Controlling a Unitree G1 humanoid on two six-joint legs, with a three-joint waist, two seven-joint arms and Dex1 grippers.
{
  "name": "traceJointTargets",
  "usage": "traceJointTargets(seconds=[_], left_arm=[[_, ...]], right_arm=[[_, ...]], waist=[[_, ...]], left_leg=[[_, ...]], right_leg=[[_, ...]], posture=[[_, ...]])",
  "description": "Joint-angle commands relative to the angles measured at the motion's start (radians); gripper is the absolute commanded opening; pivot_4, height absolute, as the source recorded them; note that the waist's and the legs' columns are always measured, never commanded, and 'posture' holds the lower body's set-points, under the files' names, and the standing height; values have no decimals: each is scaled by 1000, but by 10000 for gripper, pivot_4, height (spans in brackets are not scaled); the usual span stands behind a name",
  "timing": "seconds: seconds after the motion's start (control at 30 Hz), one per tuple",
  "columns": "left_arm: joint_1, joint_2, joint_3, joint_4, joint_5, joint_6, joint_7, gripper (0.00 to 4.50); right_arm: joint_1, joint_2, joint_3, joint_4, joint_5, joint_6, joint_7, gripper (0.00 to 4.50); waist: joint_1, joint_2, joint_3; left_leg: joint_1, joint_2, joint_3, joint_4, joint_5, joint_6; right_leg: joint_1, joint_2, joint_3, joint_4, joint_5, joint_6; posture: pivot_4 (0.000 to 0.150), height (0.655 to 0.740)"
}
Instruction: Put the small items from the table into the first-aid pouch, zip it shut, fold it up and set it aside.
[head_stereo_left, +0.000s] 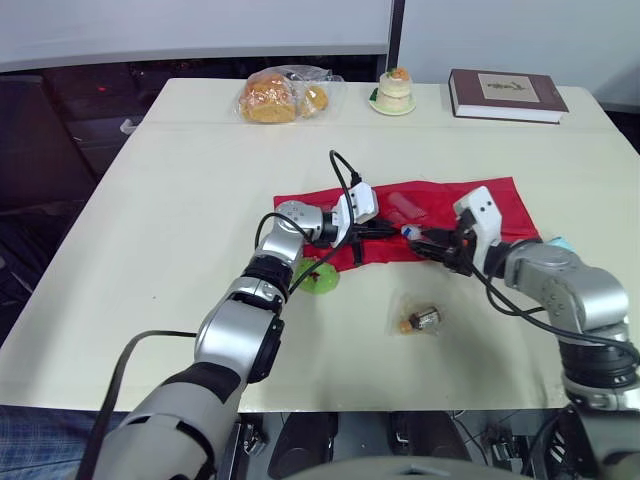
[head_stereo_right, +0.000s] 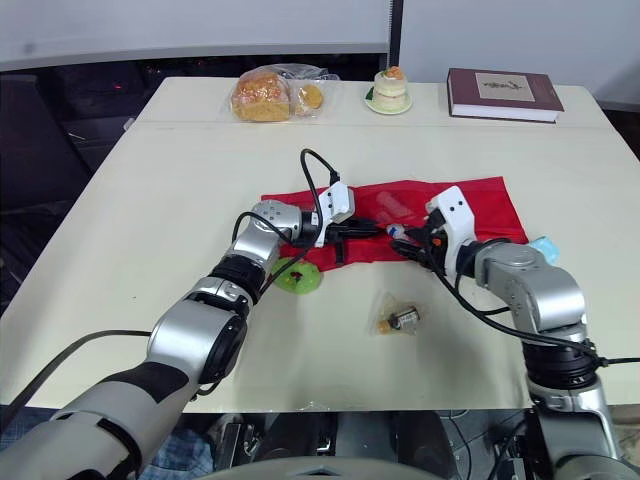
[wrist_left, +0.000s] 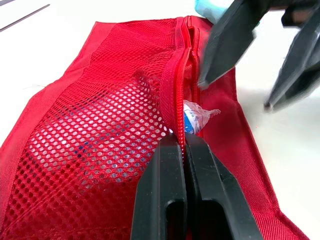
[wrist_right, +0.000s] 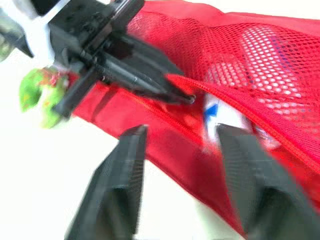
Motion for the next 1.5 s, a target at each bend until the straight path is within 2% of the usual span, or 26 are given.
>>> traceJointTargets(seconds=[0.03, 0.07, 0.37, 0.67, 0.97, 1.13, 1.23, 1.37, 1.43, 1.5], left_arm=[[-29, -5, 5, -5, -10, -2, 0, 0], [-30, -6, 4, -4, -10, -3, 0, 0], [-24, -9, 0, -14, -9, -2, -8, 0], [-9, -11, -7, -32, -9, -1, -21, 0], [-6, -14, -10, -34, -8, -3, -25, 0], [-13, 0, -1, -16, -5, -11, -7, 0], [-14, 5, 3, -13, -7, -12, -8, 0], [-13, 6, 5, -18, -10, -12, -14, 0], [-10, 5, 5, -22, -11, -13, -16, 0], [-9, 6, 5, -25, -12, -14, -18, 0]], right_arm=[[5, -50, 61, 23, -64, -138, 24, 3904], [6, -56, 77, 35, -80, -162, 24, 692], [-64, 28, 185, 167, -161, -282, -22, 692], [-169, 148, 138, 398, -252, -440, -187, 692], [-162, 184, 126, 411, -249, -511, -195, 692], [-28, 66, 110, 183, -152, -504, -5, 692], [70, 14, 11, 49, -28, -586, 106, 692], [171, -118, -114, -15, 69, -591, 231, 692], [241, -186, -247, -44, 192, -547, 300, 5816], [330, -263, -384, -54, 280, -523, 390, 12852]], waist=[[-1, 0, 0], [-1, 0, 0], [0, 0, 0], [0, 0, 0], [-1, 0, 0], [4, 0, 0], [3, 0, 0], [3, 0, 0], [6, -1, 0], [8, -1, 0]], left_leg=[[0, 0, 0, 0, 0, 0], [0, 0, 0, 0, 0, 0], [0, 0, 1, 0, 0, 0], [0, 0, 1, 0, 0, -1], [0, 0, 1, 0, 1, -1], [-1, 0, 0, 0, 0, -1], [-1, 0, 0, 0, 0, 0], [0, 0, 0, 0, 0, 0], [2, 0, -1, 0, 0, 0], [2, 0, -2, 0, 0, 0]], right_leg=[[0, 0, 0, 0, 0, 0], [0, 0, 0, 0, 0, 0], [0, 0, 0, 0, 0, 0], [0, 0, 0, 0, 0, 0], [0, 0, 1, 0, 0, 0], [0, 0, 0, -1, 0, 0], [0, 0, 0, -2, 0, 0], [1, 0, 0, -1, 0, 0], [3, 0, -1, -1, 0, 0], [3, 0, -1, -1, 0, 0]], posture=[[1500, 7400], [1500, 7400], [1500, 7400], [1500, 7400], [1500, 7400], [1500, 7400], [1500, 7400], [1500, 7400], [1500, 7400], [1500, 7400]])
